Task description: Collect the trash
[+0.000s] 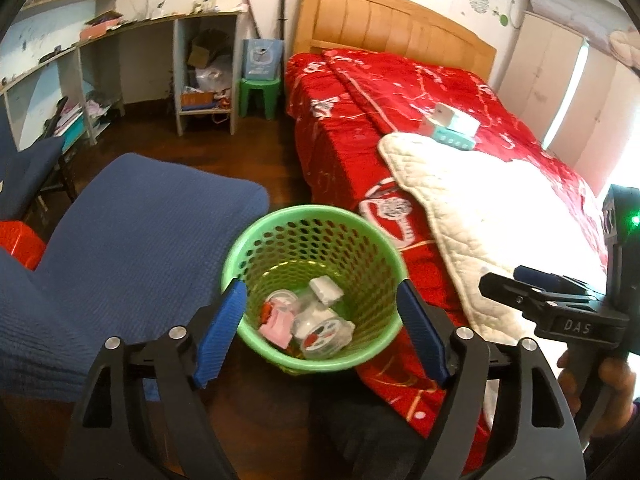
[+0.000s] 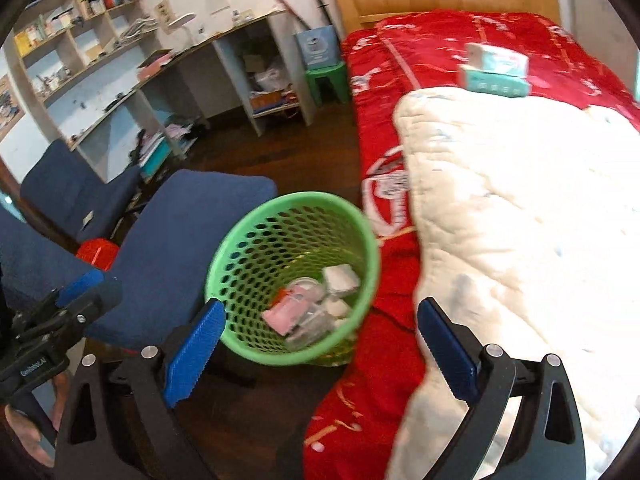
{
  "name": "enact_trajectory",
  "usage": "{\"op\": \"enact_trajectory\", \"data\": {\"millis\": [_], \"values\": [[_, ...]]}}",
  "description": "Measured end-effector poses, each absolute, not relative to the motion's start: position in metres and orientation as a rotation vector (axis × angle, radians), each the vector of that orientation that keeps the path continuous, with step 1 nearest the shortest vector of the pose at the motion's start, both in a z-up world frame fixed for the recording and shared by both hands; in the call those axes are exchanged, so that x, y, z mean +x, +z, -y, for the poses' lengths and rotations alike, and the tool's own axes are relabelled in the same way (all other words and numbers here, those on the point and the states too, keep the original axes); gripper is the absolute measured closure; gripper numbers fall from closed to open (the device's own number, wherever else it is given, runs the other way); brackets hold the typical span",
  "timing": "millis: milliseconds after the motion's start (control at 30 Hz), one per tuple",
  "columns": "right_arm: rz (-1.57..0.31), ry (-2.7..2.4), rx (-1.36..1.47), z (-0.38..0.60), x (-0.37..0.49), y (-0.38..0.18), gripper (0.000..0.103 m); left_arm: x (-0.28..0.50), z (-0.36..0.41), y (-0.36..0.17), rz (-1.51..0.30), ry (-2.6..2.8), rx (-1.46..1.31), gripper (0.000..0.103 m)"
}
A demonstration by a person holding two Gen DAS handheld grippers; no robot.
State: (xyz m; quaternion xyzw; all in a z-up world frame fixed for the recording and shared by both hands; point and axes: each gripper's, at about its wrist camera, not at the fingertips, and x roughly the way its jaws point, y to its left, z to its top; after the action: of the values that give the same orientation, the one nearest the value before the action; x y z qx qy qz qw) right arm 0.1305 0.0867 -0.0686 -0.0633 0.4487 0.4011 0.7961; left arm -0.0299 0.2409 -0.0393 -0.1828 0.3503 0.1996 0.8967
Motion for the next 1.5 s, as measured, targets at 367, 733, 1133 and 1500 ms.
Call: {"op": "enact_trajectory", "data": {"millis": [367,733,1133,1500], "values": [[-0.897,0.668,-0.1,0.001,0.128,-0.042,0.009,-0.009,-0.184,-0.025,-0.693,0.306,-0.349,0.014],[-0.805,0.511,-0.07,0.076,0.11,-0.018,0.008,0.011,-0.122,-0.006,-0.663,0.227,-0.265,0.01],[-0.722,0.401,-0.032,0.141,0.093,0.005,0.008,0.017,-0.08,0.008,-0.622,0.209,-0.185,0.009],[-0.697,0.389,0.006,0.16,0.09,0.01,0.008,0.021,-0.065,0.012,-0.622,0.213,-0.161,0.006]]}}
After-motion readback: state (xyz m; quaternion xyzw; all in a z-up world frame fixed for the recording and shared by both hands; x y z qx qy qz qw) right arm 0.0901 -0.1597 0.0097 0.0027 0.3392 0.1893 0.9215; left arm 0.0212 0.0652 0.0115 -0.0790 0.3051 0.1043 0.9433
